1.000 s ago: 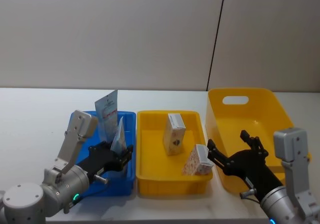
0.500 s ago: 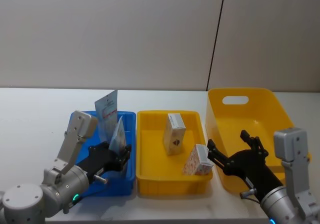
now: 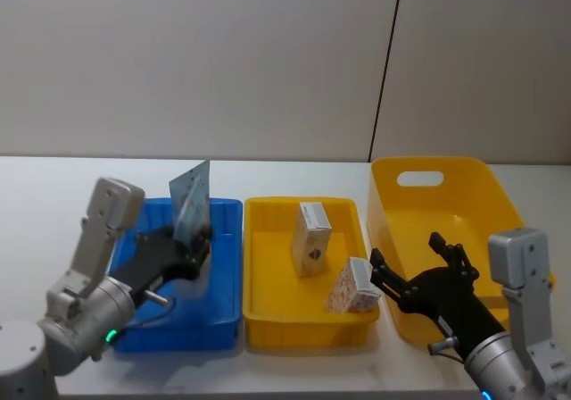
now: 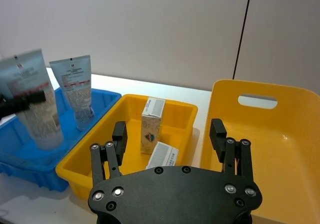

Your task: Bimanual collaborative sorting of washing and personal care products

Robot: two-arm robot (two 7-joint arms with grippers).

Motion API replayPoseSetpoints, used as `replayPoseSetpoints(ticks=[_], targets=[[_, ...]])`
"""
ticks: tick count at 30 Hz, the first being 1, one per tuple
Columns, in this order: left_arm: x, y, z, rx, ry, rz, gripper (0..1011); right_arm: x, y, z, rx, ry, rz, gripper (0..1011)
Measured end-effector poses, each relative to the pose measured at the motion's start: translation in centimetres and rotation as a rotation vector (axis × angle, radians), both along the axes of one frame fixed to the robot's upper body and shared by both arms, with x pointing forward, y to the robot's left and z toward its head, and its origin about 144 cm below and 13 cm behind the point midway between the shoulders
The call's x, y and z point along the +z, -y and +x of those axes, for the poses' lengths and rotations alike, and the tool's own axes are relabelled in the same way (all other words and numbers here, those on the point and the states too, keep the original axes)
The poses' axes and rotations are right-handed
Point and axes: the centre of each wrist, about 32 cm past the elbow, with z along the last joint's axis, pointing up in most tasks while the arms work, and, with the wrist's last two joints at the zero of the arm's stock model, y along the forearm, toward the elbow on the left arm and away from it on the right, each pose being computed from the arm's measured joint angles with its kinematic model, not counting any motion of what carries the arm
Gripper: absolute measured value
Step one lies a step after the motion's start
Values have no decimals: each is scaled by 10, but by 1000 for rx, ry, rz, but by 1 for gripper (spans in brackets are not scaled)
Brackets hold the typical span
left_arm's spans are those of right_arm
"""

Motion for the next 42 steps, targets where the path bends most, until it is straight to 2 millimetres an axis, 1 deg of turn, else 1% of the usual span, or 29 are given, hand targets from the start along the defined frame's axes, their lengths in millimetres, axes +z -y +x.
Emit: replayPoseSetpoints(ticks=[9,21,36,42], targets=[[25,-13,0,-28,89,-32,250,0,0,0,0,0,0,1003],[43,-19,7,-152,146,-98,242,0,0,0,0,0,0,1003],[46,-12,21,-358,151,-166,242,0,0,0,3,-1,0,1003],[45,-6,28,-449,144,-190,242,5,1,-1,33,-7,-2,1003]])
